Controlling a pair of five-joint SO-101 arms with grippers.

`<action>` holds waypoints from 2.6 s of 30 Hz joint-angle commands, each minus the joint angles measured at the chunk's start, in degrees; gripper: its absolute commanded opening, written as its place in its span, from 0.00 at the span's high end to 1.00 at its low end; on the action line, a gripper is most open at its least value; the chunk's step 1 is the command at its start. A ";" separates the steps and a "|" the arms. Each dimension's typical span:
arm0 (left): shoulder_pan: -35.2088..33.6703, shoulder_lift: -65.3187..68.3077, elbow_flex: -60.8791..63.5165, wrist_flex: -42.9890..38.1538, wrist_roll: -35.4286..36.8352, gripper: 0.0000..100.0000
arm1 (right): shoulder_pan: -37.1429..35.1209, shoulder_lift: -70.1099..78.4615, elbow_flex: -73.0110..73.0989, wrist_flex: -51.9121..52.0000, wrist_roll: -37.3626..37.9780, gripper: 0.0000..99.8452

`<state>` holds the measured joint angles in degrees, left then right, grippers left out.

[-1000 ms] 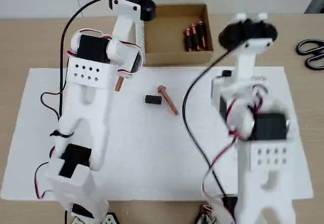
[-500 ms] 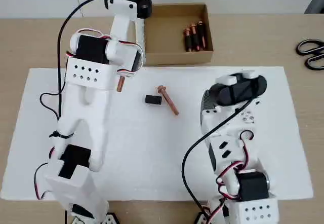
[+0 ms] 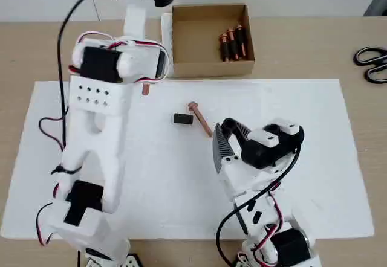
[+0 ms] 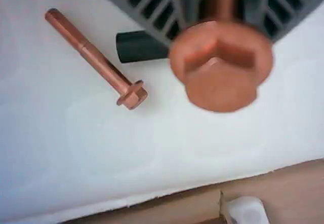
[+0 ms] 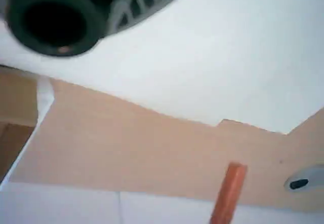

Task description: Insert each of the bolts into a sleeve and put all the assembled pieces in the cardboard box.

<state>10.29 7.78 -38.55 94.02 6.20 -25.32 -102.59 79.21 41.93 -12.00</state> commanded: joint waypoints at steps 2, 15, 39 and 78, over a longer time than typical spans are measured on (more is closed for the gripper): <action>0.00 -6.42 -0.66 -0.79 0.09 0.99 | -2.42 -0.31 -1.93 2.42 -0.70 1.00; 9.14 -19.60 -0.92 -2.99 9.32 0.99 | -6.37 -0.31 -1.85 2.42 -0.70 1.00; 11.96 -56.79 64.92 -38.33 4.04 0.99 | -6.29 -0.31 0.35 2.42 -0.35 1.00; 20.57 -58.29 65.98 -41.58 17.41 0.99 | -9.36 0.22 0.70 2.42 -0.35 1.00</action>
<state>30.59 -49.19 29.05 54.37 23.25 -34.11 -102.59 80.26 44.40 -12.09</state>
